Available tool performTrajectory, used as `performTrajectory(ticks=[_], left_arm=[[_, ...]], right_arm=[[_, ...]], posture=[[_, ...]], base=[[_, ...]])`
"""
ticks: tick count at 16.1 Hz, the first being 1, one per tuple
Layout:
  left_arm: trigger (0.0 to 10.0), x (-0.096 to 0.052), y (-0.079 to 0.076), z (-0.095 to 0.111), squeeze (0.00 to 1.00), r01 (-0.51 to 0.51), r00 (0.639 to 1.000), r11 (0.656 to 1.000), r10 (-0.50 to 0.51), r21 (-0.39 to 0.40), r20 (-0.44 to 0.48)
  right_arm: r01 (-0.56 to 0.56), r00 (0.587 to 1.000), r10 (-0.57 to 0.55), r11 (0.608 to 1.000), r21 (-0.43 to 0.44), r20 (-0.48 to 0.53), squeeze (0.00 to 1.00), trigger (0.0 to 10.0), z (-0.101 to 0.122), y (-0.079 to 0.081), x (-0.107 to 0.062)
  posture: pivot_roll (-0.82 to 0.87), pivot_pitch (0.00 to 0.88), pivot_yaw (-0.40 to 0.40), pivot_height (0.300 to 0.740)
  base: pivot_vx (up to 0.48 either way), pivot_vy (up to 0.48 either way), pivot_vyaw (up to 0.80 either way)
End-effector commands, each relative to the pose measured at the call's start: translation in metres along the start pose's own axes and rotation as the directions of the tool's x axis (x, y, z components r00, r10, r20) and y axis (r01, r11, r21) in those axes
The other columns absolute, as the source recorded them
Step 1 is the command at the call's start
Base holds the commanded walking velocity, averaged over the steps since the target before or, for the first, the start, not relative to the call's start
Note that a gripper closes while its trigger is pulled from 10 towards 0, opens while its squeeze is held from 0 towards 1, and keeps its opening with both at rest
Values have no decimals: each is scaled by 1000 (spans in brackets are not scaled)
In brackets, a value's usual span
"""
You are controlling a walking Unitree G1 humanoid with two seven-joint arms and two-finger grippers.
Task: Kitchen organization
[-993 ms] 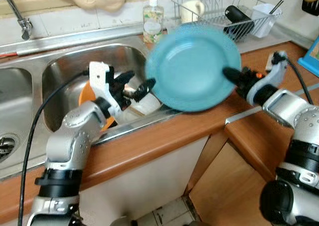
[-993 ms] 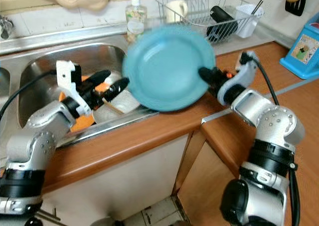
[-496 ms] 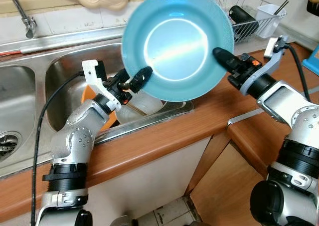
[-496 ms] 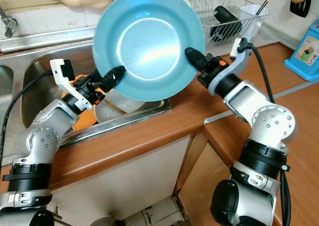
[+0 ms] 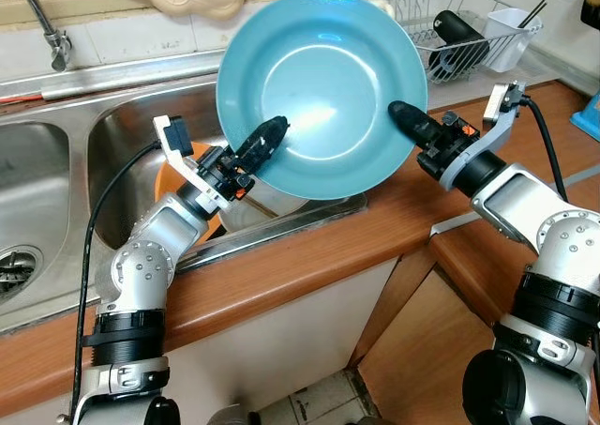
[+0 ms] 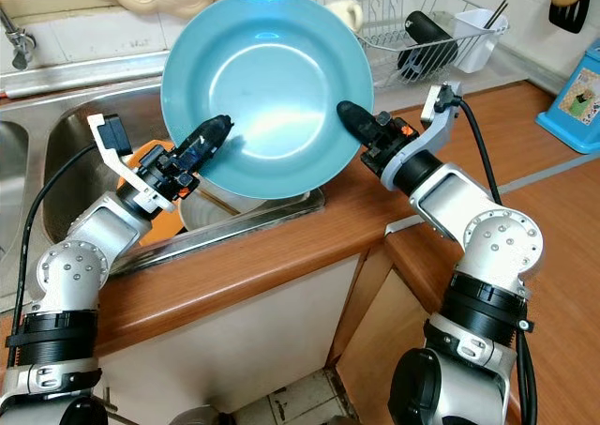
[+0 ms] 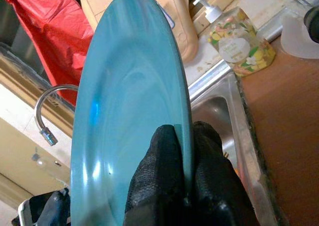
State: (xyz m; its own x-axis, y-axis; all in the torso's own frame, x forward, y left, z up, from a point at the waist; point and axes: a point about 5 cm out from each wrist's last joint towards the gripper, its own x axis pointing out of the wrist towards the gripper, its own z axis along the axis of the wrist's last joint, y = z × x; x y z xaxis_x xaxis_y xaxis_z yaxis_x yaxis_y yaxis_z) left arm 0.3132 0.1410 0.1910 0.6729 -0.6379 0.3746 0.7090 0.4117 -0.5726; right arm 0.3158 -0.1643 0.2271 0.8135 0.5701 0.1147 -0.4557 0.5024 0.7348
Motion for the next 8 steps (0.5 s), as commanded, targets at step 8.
performTrajectory(ticks=[8], left_arm=[[0,-4,-5,1,0,44,999,999,-44,-28,0]], right_arm=[[-1,1000,1,1000,-9,4,0,0,-10,3,-2]], posture=[[-151,0,38,740]], base=[[0,0,0]])
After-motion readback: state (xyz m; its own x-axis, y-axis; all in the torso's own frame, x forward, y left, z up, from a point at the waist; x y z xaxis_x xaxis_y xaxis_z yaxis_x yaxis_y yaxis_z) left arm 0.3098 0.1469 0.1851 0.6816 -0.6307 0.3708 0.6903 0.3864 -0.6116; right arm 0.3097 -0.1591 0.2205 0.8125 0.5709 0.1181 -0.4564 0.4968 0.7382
